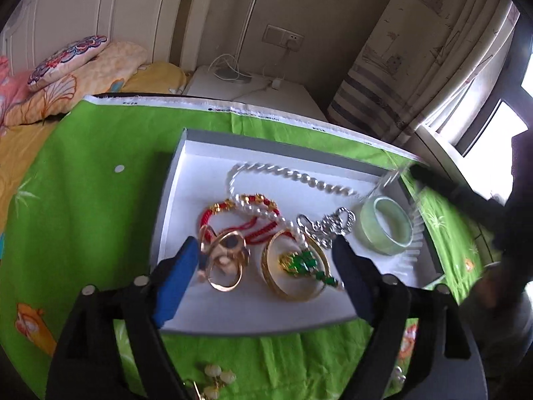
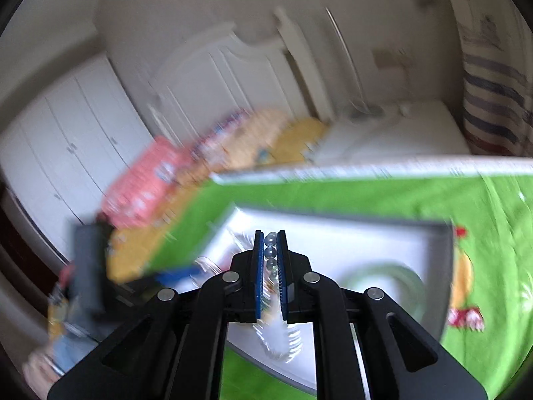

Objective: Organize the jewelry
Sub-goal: 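Lower the pearl necklace into the silver box with the right tool, then move both tools back over the remaining jewelry on the sheet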

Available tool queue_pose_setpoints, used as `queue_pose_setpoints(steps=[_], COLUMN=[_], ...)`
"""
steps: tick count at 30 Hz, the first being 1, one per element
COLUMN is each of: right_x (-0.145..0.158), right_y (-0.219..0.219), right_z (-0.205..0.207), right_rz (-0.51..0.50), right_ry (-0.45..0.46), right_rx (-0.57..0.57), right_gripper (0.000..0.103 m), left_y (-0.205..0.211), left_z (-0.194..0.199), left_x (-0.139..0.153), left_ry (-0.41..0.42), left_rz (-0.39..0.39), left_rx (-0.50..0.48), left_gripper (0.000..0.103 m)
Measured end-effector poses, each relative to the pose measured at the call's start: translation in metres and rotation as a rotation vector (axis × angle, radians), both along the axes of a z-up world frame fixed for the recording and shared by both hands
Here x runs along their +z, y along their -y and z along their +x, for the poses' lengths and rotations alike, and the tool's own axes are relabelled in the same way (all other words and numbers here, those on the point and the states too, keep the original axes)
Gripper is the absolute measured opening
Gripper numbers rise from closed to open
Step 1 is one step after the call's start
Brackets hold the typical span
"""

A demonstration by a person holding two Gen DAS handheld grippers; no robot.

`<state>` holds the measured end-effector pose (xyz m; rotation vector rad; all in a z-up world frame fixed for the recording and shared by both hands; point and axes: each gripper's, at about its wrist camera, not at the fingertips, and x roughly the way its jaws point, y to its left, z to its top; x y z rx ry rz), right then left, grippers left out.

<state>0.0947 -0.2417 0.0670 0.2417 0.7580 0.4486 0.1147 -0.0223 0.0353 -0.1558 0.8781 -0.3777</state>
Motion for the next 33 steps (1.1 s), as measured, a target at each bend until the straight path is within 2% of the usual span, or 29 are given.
queue_pose_setpoints(steps=[3, 5, 6, 7, 13, 17, 20, 24, 28, 31, 33], right_x=[-0.014, -0.019, -0.018, -0.016, 0.004, 0.001, -0.011, -0.022, -0.023, -0.026, -0.024], right_y=[0.001, 0.007, 0.012, 0.015, 0.044, 0.056, 0.055, 0.052, 0.04, 0.029, 0.024], right_z=[-0.009, -0.018, -0.027, -0.035, -0.11, -0.156, -0.18, -0.2, -0.21, -0.216, -0.216], right_rz=[-0.086, -0.089, -0.082, -0.076, 0.013, 0.07, 0.051, 0.058, 0.006, -0.042, -0.063], right_ry=[-0.035, -0.064, -0.049, -0.03, 0.078, 0.101, 0.076, 0.039, 0.035, 0.057, 0.074], right_rx=[-0.004, -0.009, -0.02, -0.024, -0.053, -0.072, -0.078, -0.065, -0.038, -0.013, -0.001], right_gripper=[0.016, 0.045, 0.07, 0.074, 0.075, 0.082, 0.082, 0.082, 0.082, 0.082, 0.082], left_y=[-0.003, -0.007, -0.011, -0.016, -0.06, -0.082, -0.094, -0.107, -0.114, -0.126, -0.131], left_z=[-0.011, -0.02, -0.025, -0.032, -0.086, -0.12, -0.142, -0.162, -0.169, -0.168, -0.166], left_x=[0.005, 0.01, 0.012, 0.015, 0.027, 0.025, 0.02, 0.009, -0.006, -0.009, -0.013], left_ry=[0.016, 0.023, 0.03, 0.037, 0.077, 0.096, 0.103, 0.088, 0.068, 0.062, 0.041], left_rz=[0.008, 0.01, 0.008, 0.0, -0.068, -0.043, -0.012, -0.038, -0.06, -0.152, -0.183], left_rx=[0.009, 0.018, 0.024, 0.034, 0.134, 0.19, 0.226, 0.241, 0.252, 0.25, 0.254], left_gripper=[0.094, 0.096, 0.096, 0.097, 0.101, 0.101, 0.101, 0.101, 0.101, 0.101, 0.101])
